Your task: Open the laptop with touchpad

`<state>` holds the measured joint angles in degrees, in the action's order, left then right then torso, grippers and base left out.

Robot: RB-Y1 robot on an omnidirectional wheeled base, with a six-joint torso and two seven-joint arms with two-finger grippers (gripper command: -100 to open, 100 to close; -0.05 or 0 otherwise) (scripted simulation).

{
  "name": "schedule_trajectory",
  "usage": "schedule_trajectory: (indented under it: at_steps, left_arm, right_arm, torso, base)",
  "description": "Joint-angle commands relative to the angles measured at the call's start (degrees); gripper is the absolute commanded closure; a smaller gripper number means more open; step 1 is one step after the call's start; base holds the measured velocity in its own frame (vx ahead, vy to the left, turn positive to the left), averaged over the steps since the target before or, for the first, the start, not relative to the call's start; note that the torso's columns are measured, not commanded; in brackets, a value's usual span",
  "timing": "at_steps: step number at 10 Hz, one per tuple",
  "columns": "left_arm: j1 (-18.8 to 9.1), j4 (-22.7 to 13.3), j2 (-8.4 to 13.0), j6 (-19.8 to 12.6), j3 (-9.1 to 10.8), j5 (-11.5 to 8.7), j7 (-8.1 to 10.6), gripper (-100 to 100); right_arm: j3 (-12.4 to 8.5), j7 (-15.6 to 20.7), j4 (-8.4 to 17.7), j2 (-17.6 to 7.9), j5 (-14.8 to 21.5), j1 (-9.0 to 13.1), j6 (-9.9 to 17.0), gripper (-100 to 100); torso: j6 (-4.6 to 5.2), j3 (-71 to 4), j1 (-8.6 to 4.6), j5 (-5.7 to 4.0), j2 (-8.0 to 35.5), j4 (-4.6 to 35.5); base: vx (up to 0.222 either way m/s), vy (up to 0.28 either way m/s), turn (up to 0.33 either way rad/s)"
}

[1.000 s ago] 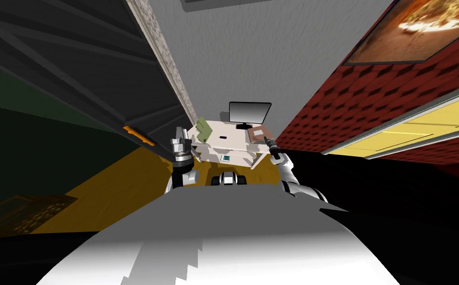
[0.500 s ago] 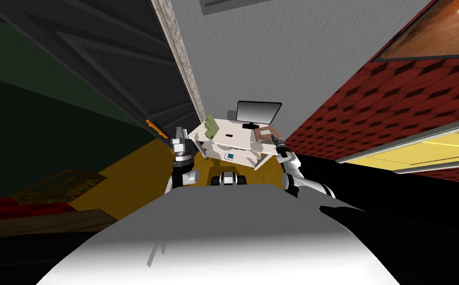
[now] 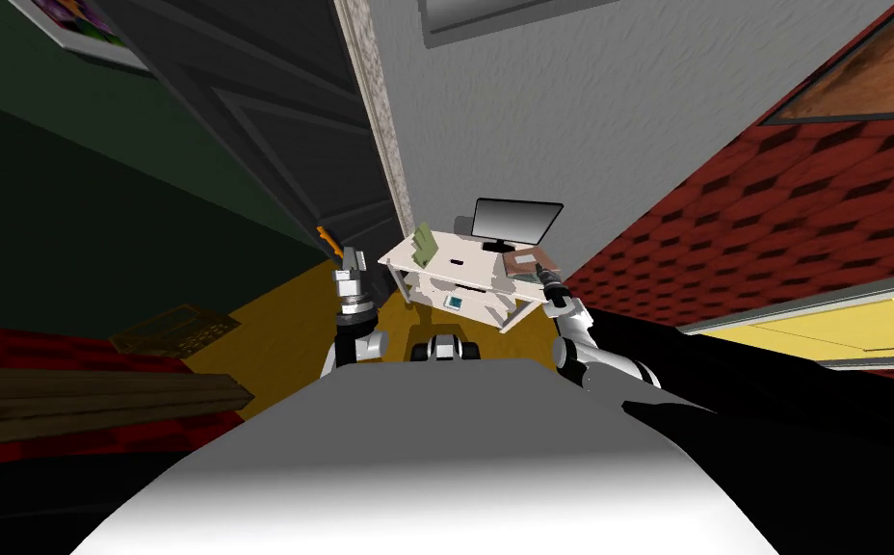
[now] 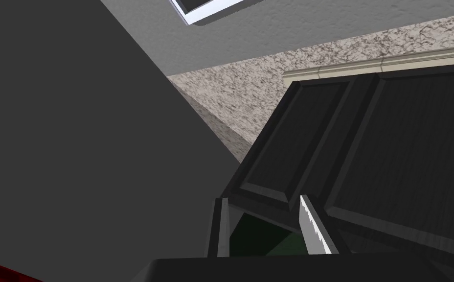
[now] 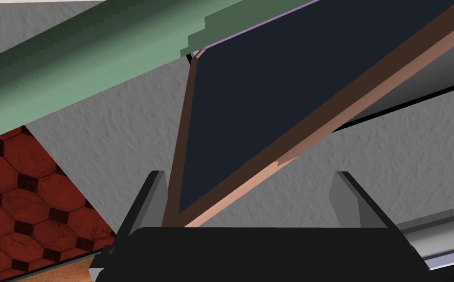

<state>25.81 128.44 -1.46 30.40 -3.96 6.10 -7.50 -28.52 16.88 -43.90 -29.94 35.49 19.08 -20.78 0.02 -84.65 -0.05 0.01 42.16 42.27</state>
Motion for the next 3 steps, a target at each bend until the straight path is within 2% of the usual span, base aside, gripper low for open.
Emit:
schedule_trajectory:
  at_steps: [1, 3]
  left_arm:
    - [0.0, 0.0, 0.0, 0.0, 0.00, 0.0, 0.00, 0]
    - [0.0, 0.0, 0.0, 0.0, 0.00, 0.0, 0.00, 0]
  right_arm:
    - [0.0, 0.0, 0.0, 0.0, 0.0, 0.0, 0.0, 0]
    - [0.0, 0.0, 0.0, 0.0, 0.0, 0.0, 0.0, 0]
  torso:
    - [-0.01, 0.1, 0.04, -0.01, 0.1, 0.0]
    - [-0.02, 0.1, 0.06, -0.01, 0.1, 0.0]
  base:
    - [0.000, 0.000, 0.000]
    - [0.000, 0.000, 0.000]
